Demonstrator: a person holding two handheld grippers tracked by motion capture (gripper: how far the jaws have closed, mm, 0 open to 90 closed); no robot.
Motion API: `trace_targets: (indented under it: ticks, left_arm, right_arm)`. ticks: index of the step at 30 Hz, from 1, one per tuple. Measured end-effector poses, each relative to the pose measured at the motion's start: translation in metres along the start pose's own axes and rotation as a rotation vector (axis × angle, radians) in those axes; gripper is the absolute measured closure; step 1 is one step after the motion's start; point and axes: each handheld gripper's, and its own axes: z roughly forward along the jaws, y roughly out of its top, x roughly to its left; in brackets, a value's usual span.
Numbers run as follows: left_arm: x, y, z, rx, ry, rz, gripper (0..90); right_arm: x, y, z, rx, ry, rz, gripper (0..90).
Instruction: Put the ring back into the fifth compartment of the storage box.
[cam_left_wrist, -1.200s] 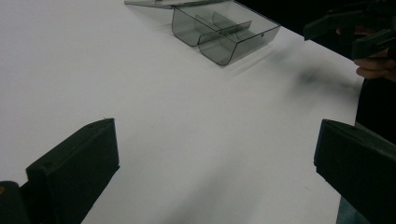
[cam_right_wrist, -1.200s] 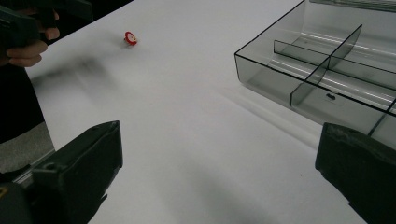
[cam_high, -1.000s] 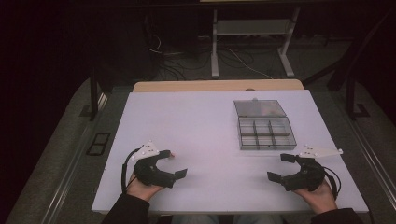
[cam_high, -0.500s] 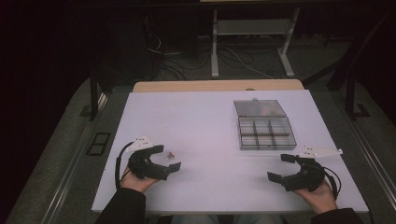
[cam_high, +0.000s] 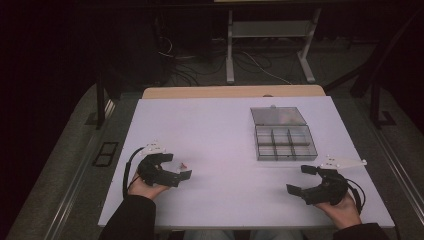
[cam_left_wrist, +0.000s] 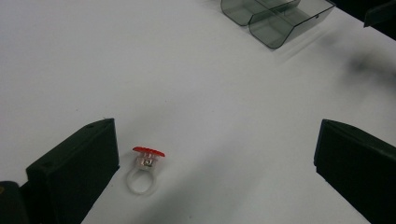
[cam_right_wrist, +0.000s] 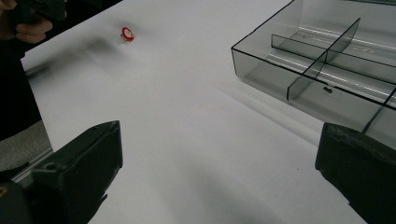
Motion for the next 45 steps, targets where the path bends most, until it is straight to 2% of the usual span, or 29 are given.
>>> trace_targets:
  ticks: [11, 25, 31, 38, 45]
  left_arm:
    - [0.012, 0.001, 0.007, 0.051, 0.02, -0.007, 0.0]
    - [0.025, 0.013, 0.007, 0.119, 0.047, 0.025, 0.0]
    - [0.03, 0.015, 0.011, 0.133, 0.058, 0.024, 0.0]
    - [0.035, 0.014, 0.018, 0.148, 0.057, 0.022, 0.0]
    - [0.038, 0.012, 0.026, 0.182, 0.057, 0.038, 0.0]
  right_arm:
    - [-0.001, 0.0, 0.0, 0.002, 0.0, -0.004, 0.1]
    - [-0.001, -0.001, 0.0, 0.005, 0.0, -0.008, 0.1]
    - [-0.001, -0.001, 0.0, 0.008, 0.0, -0.008, 0.1]
    - [-0.001, -0.001, 0.0, 0.01, 0.001, -0.01, 0.1]
    - [-0.002, -0.001, 0.001, 0.011, 0.0, -0.016, 0.1]
